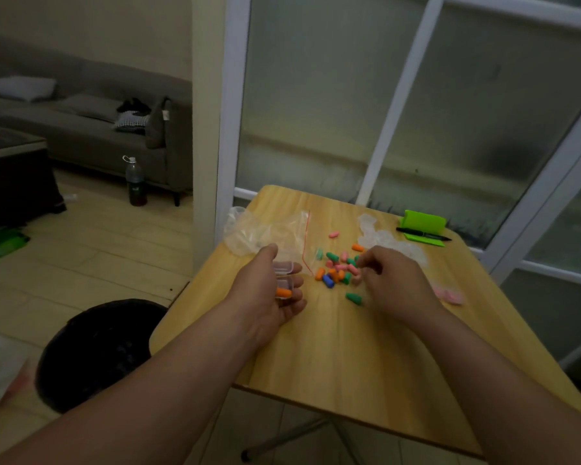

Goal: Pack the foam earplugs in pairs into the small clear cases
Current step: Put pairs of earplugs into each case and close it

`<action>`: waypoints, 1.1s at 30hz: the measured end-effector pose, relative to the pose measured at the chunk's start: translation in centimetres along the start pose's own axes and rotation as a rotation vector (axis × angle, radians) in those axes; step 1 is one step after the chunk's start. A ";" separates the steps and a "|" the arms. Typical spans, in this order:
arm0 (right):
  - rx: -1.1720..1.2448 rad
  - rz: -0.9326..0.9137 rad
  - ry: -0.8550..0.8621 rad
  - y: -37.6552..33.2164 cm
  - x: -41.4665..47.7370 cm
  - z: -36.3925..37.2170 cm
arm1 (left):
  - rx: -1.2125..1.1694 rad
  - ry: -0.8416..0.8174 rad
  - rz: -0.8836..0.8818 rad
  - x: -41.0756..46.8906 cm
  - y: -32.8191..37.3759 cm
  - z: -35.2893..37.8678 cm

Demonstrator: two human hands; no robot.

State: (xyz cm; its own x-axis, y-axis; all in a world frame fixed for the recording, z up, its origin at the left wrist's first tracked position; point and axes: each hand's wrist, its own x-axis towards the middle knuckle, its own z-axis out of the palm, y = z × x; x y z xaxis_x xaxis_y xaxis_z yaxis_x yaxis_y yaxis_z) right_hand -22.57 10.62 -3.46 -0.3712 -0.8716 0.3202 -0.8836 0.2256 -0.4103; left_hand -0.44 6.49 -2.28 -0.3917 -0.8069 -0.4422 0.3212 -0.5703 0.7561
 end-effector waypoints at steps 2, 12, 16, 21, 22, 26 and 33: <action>-0.068 0.000 -0.003 0.0 1.8 0.0 | -0.007 -0.002 -0.004 0.0 0.1 0.0; -0.328 -0.043 -0.200 -0.2 4.8 1.4 | -0.056 -0.056 -0.012 -0.3 0.5 0.4; -0.287 -0.020 -0.175 -0.4 4.6 1.5 | -0.053 -0.068 -0.015 -0.1 0.4 0.5; -0.217 -0.101 -0.129 -2.3 3.7 0.9 | -0.046 -0.077 -0.014 0.3 0.2 0.5; -0.206 -0.125 -0.140 -3.0 3.4 0.8 | -0.045 -0.077 -0.009 0.4 0.2 0.6; -0.250 -0.145 -0.227 -4.5 2.7 0.9 | -0.038 -0.085 -0.006 0.4 -0.1 0.8; -0.137 -0.069 -0.171 -3.4 2.3 0.4 | -0.023 -0.073 -0.006 0.4 -0.1 1.0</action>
State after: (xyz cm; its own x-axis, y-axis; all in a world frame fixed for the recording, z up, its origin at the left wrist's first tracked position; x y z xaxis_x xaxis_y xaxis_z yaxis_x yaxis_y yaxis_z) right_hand -20.33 7.73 -1.67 -0.2654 -0.9453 0.1894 -0.9400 0.2100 -0.2690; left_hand -1.47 6.38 -2.08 -0.4549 -0.7906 -0.4100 0.3381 -0.5792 0.7418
